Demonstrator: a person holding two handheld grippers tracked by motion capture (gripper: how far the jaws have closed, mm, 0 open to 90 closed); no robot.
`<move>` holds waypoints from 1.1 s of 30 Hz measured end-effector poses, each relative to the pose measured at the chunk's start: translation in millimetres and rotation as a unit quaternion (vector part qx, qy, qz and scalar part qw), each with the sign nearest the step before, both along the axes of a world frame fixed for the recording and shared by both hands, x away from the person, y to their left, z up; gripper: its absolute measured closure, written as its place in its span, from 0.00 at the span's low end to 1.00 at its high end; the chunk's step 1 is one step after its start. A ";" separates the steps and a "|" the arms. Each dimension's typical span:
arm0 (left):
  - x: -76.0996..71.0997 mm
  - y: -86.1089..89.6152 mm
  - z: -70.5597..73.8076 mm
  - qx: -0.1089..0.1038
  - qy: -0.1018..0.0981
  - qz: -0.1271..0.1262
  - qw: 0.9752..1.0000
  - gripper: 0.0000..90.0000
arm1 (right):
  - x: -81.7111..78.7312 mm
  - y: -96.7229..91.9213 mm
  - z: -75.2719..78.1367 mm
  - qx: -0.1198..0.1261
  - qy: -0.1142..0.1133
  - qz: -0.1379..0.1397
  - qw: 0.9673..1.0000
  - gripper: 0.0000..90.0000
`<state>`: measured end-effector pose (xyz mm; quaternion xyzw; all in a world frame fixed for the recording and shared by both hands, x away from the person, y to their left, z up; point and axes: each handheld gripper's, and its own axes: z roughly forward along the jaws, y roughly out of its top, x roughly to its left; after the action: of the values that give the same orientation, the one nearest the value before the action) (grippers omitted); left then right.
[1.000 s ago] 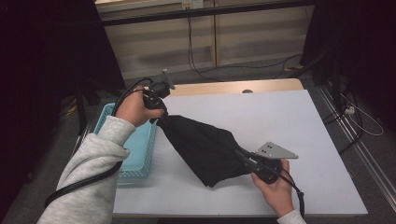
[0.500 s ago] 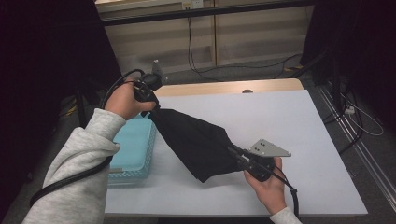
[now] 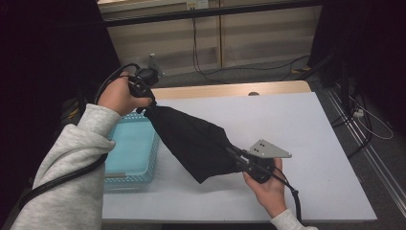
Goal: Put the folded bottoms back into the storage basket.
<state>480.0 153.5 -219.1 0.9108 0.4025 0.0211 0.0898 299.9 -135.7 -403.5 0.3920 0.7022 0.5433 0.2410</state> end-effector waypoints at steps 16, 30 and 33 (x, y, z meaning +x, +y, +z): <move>4.2 16.8 26.4 0.003 -0.011 0.020 1.000 0.95 | 5.5 21.8 8.2 0.009 -0.019 0.012 1.000 0.92; 2.8 38.9 37.9 0.006 -0.012 0.039 0.999 0.95 | 12.2 38.6 16.3 0.013 -0.029 0.027 0.999 0.92; 1.8 43.3 40.8 0.007 -0.011 0.042 0.999 0.95 | 14.7 43.4 16.4 0.013 -0.031 0.032 0.999 0.92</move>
<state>481.8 196.7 -178.3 0.8932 0.4396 0.0375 0.0871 314.6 -92.3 -387.1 0.3555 0.6996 0.5714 0.2400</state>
